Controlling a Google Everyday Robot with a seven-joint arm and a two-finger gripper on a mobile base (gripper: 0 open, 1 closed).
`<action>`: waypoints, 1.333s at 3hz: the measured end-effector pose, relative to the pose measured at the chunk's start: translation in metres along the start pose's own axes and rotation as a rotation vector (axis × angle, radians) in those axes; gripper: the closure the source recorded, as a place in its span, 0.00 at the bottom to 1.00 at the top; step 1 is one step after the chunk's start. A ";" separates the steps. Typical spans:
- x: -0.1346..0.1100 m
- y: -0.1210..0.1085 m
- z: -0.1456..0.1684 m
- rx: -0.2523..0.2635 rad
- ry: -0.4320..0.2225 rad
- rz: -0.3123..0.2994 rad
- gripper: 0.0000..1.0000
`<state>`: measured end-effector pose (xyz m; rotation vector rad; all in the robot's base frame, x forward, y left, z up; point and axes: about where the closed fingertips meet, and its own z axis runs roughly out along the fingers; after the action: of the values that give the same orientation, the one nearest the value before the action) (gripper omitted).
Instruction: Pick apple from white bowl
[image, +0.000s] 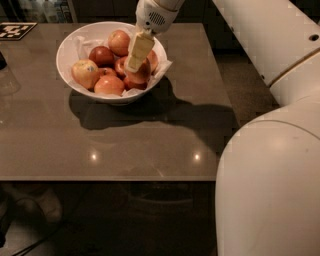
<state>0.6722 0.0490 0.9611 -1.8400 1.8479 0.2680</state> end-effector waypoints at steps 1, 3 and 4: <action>0.000 0.000 0.000 0.000 0.000 0.000 0.35; 0.000 0.000 0.000 0.000 0.000 0.000 0.00; 0.000 0.000 0.000 0.000 0.000 0.000 0.00</action>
Offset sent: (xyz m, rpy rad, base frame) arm 0.0000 0.0000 0.0000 0.0000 0.0000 0.0000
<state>0.6722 0.0491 0.9610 -1.8397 1.8483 0.2683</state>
